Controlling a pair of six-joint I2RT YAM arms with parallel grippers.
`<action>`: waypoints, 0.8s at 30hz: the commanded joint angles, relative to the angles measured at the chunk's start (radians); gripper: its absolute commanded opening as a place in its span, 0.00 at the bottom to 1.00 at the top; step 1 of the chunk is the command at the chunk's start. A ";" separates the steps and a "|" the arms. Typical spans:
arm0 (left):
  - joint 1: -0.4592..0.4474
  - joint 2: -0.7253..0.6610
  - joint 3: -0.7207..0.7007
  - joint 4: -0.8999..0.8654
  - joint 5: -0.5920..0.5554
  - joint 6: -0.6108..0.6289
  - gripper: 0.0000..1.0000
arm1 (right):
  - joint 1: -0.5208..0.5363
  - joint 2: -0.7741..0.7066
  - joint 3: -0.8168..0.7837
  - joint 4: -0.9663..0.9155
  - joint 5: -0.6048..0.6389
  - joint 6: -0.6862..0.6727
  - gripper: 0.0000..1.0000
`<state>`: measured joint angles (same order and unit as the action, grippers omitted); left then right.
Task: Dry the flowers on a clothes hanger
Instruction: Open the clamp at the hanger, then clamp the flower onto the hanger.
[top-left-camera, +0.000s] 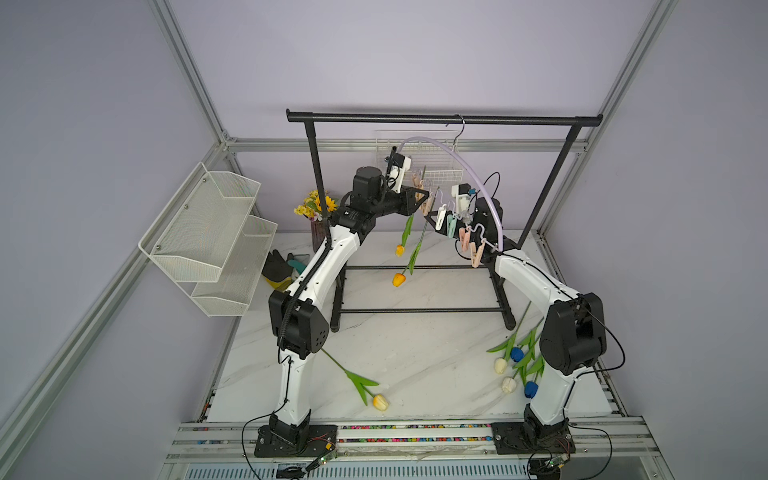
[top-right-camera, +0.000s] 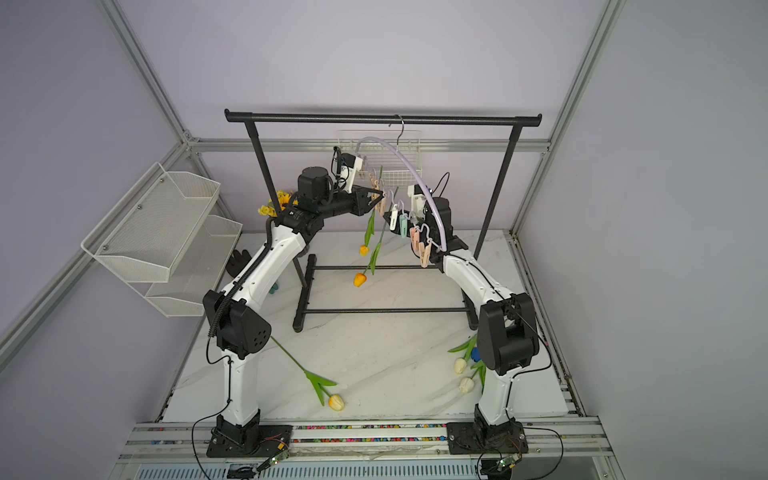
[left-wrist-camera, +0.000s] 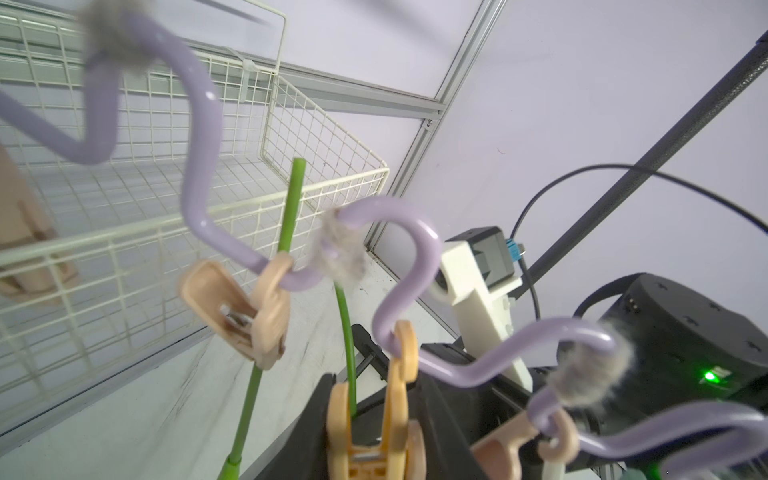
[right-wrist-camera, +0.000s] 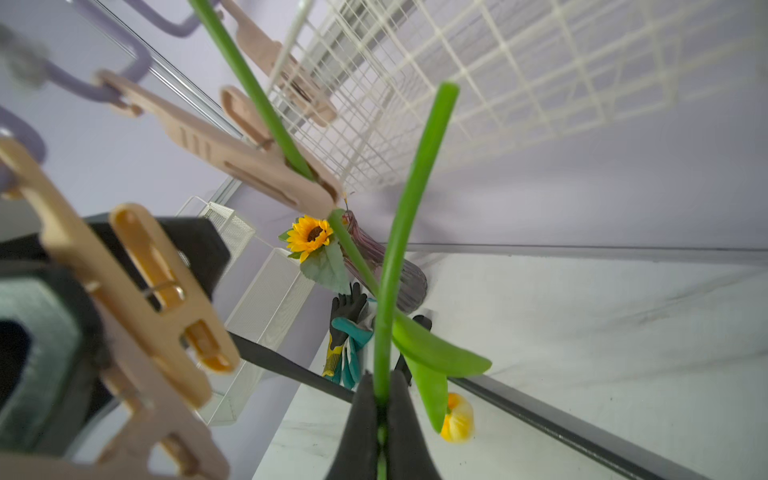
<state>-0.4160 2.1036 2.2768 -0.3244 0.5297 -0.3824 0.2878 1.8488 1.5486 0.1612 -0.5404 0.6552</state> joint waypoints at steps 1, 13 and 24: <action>-0.007 -0.022 0.047 0.074 0.018 -0.022 0.22 | -0.001 -0.043 -0.080 0.232 -0.054 0.182 0.00; -0.007 -0.026 0.021 0.109 0.013 -0.056 0.19 | 0.028 -0.030 -0.138 0.464 -0.196 0.246 0.00; -0.009 -0.028 0.016 0.113 0.016 -0.062 0.18 | 0.044 -0.013 -0.134 0.560 -0.243 0.302 0.00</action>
<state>-0.4194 2.1036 2.2768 -0.2768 0.5327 -0.4278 0.3222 1.8454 1.4132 0.6342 -0.7464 0.9371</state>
